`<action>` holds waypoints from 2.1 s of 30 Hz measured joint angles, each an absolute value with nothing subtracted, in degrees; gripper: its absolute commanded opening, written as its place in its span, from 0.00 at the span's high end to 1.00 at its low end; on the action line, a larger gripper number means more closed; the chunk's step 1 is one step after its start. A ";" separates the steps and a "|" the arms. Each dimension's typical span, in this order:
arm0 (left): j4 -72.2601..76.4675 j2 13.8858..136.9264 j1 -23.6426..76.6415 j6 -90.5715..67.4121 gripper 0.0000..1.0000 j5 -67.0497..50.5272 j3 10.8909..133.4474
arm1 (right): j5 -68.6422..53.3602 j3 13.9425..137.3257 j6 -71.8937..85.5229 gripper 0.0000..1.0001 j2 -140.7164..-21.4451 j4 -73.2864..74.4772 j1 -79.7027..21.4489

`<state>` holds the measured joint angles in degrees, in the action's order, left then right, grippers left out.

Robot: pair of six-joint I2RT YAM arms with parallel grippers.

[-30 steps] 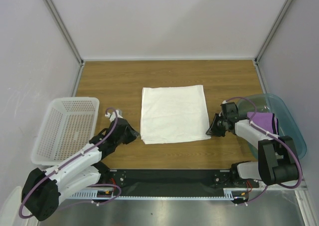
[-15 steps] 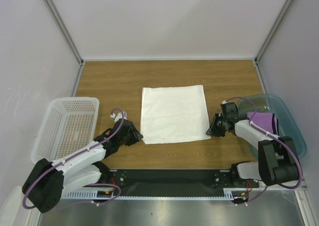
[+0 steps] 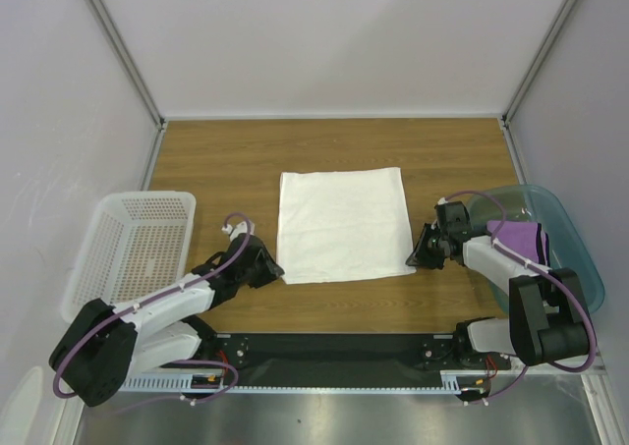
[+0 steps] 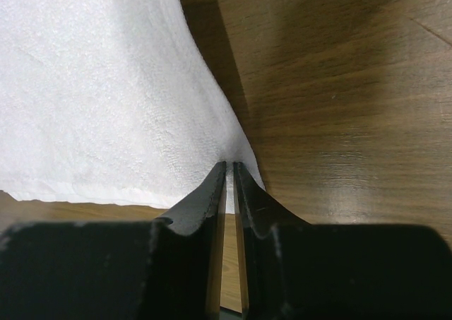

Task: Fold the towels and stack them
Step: Fold the towel

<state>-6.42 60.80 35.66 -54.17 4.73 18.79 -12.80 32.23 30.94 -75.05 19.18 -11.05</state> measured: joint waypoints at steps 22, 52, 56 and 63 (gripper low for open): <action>-10.70 54.59 35.99 -53.12 1.00 4.84 21.76 | -12.25 31.59 31.51 0.86 -73.69 19.81 -11.33; -23.35 42.78 43.88 -56.62 1.00 7.27 21.43 | -11.40 30.44 32.51 0.89 -71.79 21.50 -11.46; -21.47 43.42 44.07 -56.90 1.00 5.98 16.36 | -11.86 30.46 32.62 0.89 -72.12 21.02 -11.46; -17.80 48.53 44.16 -56.42 0.93 3.75 14.74 | -11.92 30.41 32.84 0.89 -71.81 21.28 -11.57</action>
